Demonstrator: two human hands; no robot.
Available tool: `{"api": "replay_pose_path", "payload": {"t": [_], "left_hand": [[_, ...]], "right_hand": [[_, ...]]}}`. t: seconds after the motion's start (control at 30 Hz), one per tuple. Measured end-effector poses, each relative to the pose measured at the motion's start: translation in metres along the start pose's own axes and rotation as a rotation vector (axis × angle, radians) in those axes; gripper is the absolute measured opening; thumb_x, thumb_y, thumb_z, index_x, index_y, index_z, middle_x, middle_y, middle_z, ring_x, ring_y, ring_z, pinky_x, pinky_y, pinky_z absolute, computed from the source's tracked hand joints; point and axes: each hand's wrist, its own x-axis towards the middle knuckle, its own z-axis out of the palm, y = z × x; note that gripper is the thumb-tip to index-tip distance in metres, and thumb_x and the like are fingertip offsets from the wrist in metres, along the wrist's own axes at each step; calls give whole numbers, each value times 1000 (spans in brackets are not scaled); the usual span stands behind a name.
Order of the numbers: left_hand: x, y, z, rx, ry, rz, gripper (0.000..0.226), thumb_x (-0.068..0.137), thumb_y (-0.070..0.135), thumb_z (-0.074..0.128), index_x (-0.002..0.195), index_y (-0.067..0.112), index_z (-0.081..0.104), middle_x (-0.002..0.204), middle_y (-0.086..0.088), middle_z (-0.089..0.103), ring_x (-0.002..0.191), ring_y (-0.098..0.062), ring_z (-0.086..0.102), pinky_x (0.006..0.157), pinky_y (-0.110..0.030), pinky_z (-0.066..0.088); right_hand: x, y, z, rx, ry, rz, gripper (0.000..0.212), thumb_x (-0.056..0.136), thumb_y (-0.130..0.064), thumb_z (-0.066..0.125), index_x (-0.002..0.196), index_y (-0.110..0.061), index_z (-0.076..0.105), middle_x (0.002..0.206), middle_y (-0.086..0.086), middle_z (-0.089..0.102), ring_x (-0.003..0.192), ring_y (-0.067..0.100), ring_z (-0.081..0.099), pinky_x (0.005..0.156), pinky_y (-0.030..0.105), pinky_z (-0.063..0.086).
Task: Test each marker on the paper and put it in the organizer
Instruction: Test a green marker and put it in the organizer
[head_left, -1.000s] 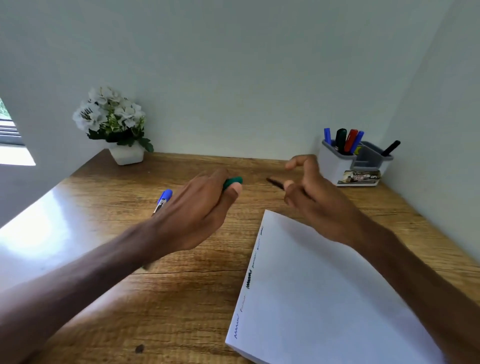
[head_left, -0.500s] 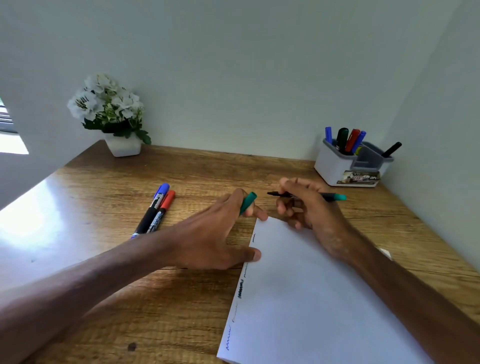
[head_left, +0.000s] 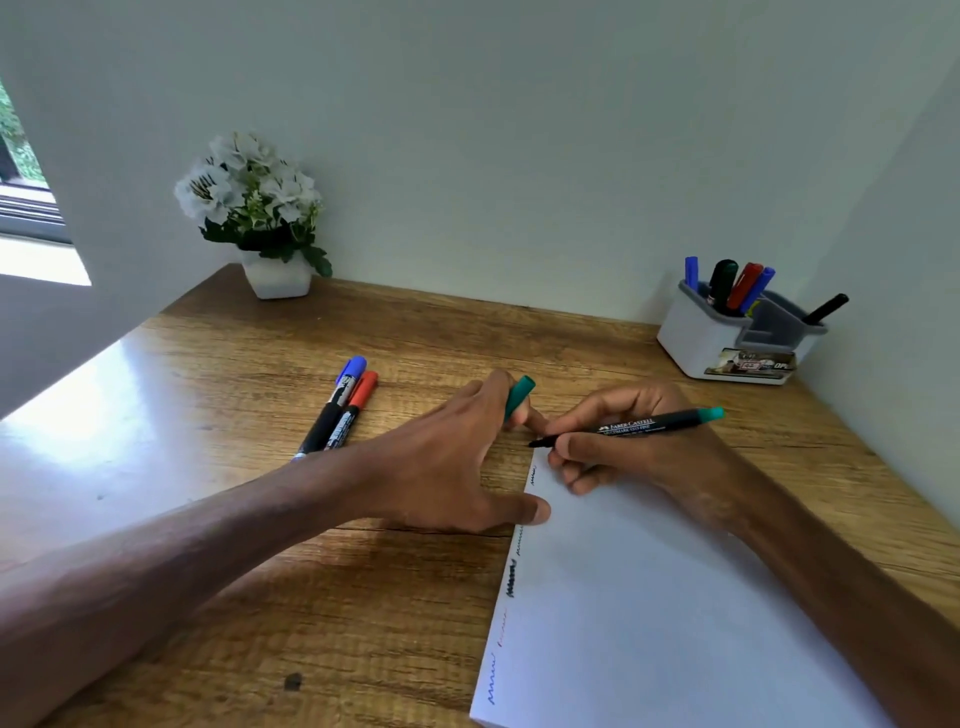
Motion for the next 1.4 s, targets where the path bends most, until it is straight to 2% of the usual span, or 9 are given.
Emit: {"api": "replay_pose_path", "payload": {"t": [0.13, 0.27, 0.4, 0.53, 0.7, 0.97, 1.1, 1.3, 1.4], "left_hand": [[1, -3, 1, -23, 14, 16, 61, 82, 59, 76, 106, 33, 26, 99, 30, 35, 90, 13, 44, 59, -9, 38], [1, -5, 1, -45, 32, 42, 60, 82, 55, 77, 107, 33, 27, 98, 36, 32, 89, 41, 26, 69, 11, 30], [1, -7, 2, -41, 43, 40, 61, 82, 57, 77, 107, 34, 26, 99, 38, 32, 91, 42, 25, 70, 11, 31], [1, -7, 3, -33, 56, 49, 61, 82, 57, 76, 106, 34, 26, 100, 38, 31, 92, 42, 24, 72, 12, 29], [0, -5, 3, -33, 49, 47, 60, 82, 58, 76, 106, 35, 25, 101, 39, 31, 91, 35, 31, 68, 7, 35], [0, -4, 4, -34, 47, 62, 60, 82, 58, 75, 107, 37, 25, 101, 37, 32, 92, 32, 34, 66, 0, 39], [0, -5, 4, -46, 56, 69, 58, 83, 55, 76, 106, 36, 26, 103, 36, 33, 94, 40, 27, 73, 11, 30], [1, -6, 4, -43, 55, 68, 59, 82, 57, 76, 107, 36, 26, 106, 38, 33, 95, 31, 34, 68, 4, 37], [0, -7, 5, -42, 57, 66, 59, 82, 57, 76, 107, 35, 26, 104, 38, 33, 94, 35, 32, 70, 7, 35]], "right_hand": [[6, 11, 8, -53, 165, -163, 13, 82, 12, 72, 74, 1, 74, 61, 17, 67, 45, 28, 57, 44, 35, 54], [6, 14, 13, -129, 211, -249, 11, 77, 5, 70, 68, -2, 72, 55, 17, 63, 36, 24, 50, 38, 27, 42], [7, 14, 13, -198, 181, -260, 20, 79, 17, 70, 69, 0, 73, 56, 1, 67, 43, 5, 54, 43, 16, 41], [6, 14, 14, -226, 171, -269, 17, 78, 17, 72, 69, 2, 74, 58, -3, 68, 46, 2, 57, 46, 12, 41], [6, 12, 17, -301, 165, -307, 4, 72, -2, 74, 68, -3, 76, 65, -1, 73, 56, 1, 62, 54, 13, 46], [6, 13, 15, -334, 182, -318, 15, 76, 8, 76, 69, -6, 76, 71, 6, 75, 65, 23, 67, 59, 20, 52], [6, 12, 16, -326, 191, -308, 8, 73, -1, 75, 68, -7, 76, 68, 5, 73, 59, 12, 64, 56, 18, 49], [4, 9, 17, -318, 184, -274, 16, 78, 11, 75, 70, -3, 76, 64, 2, 71, 53, 1, 59, 52, 13, 43], [3, 8, 18, -289, 192, -260, 16, 79, 12, 74, 70, -1, 76, 61, 0, 69, 47, 0, 56, 48, 11, 41]]}}
